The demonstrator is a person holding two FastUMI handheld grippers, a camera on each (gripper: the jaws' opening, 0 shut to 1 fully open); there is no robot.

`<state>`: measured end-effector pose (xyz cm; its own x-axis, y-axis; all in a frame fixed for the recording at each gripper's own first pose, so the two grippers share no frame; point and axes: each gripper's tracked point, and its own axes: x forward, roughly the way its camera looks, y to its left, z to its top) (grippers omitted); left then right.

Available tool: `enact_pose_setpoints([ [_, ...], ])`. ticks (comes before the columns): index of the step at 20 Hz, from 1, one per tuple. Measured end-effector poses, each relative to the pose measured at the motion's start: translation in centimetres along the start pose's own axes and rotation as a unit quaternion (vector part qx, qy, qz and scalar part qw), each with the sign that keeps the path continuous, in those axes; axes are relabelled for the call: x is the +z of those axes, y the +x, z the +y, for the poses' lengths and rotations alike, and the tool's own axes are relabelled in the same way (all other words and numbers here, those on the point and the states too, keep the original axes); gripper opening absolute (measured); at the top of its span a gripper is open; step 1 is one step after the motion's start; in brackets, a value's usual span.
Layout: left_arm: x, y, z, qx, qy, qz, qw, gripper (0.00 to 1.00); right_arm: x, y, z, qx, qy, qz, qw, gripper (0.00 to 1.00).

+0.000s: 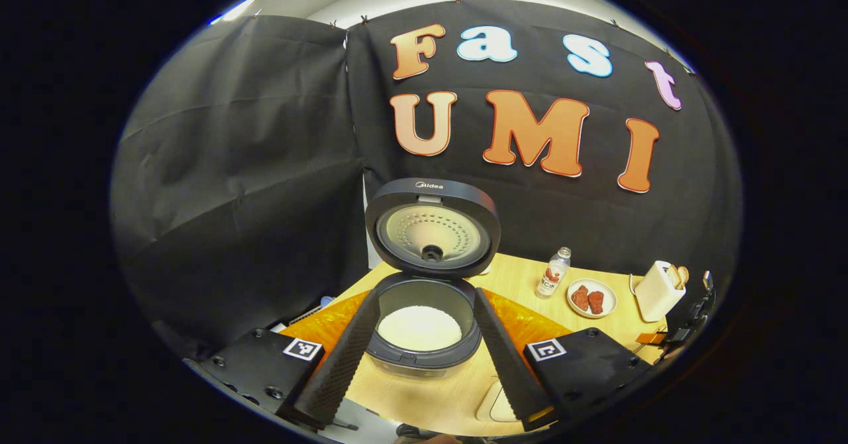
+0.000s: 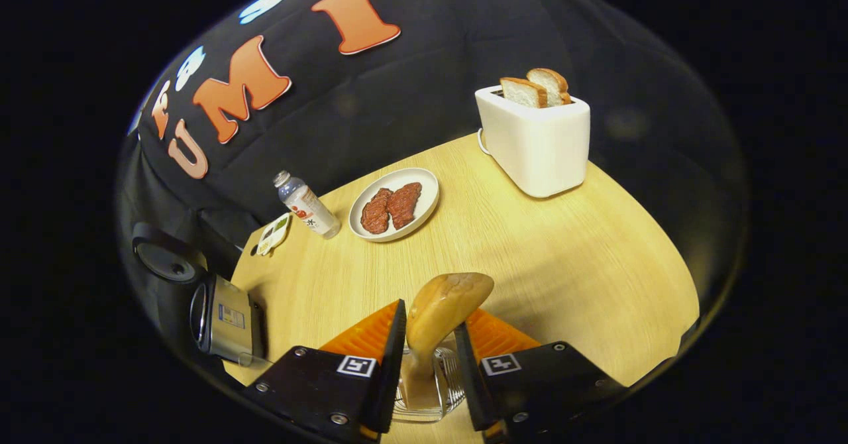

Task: Close the left gripper, press the button to open the rice cooker; take a wooden spoon from the chopstick holder with the right hand, scoop a spoonful of rice and pour it into the rice cooker, then put the wooden spoon back into the chopstick holder.

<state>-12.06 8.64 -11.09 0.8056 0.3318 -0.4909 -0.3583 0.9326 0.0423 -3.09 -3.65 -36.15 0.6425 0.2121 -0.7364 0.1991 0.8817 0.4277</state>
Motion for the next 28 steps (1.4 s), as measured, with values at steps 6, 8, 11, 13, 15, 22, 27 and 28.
enact_pose_setpoints([
  [6,0.7,0.9,-1.1,-0.018,0.017,-0.008,1.0,0.97,-0.8,-1.9,1.1,0.014,0.015,-0.03,0.999,0.2],
  [8,0.9,1.3,-1.6,-0.024,0.024,-0.011,0.999,0.96,-1.1,-2.8,1.2,0.015,0.013,-0.048,0.999,0.16],
  [11,0.9,2.1,-2.5,-0.043,0.03,-0.01,0.999,0.97,-2.1,-4.1,1.5,0.012,0.008,-0.052,0.999,0.1],
  [13,1.0,2.4,-2.7,-0.052,0.032,-0.01,0.998,0.97,-1.5,-4.9,1.8,0.008,0.007,-0.065,0.998,0.13],
  [15,1.2,2.8,-2.7,-0.059,0.034,-0.015,0.998,0.97,-0.3,-6.3,2.4,0.001,0.0,-0.083,0.997,0.13],
  [22,2.8,3.5,-1.3,-0.067,0.028,-0.058,0.996,0.99,3.9,-13.6,9.8,0.045,-0.027,-0.152,0.987,0.13],
  [27,1.5,4.5,0.0,-0.077,0.047,-0.048,0.995,1.0,-0.7,-14.1,16.4,0.08,-0.104,-0.131,0.983,0.13],
  [28,1.1,4.5,0.3,-0.079,0.049,-0.042,0.995,1.0,-1.9,-13.8,17.3,0.081,-0.12,-0.121,0.982,0.13],
])
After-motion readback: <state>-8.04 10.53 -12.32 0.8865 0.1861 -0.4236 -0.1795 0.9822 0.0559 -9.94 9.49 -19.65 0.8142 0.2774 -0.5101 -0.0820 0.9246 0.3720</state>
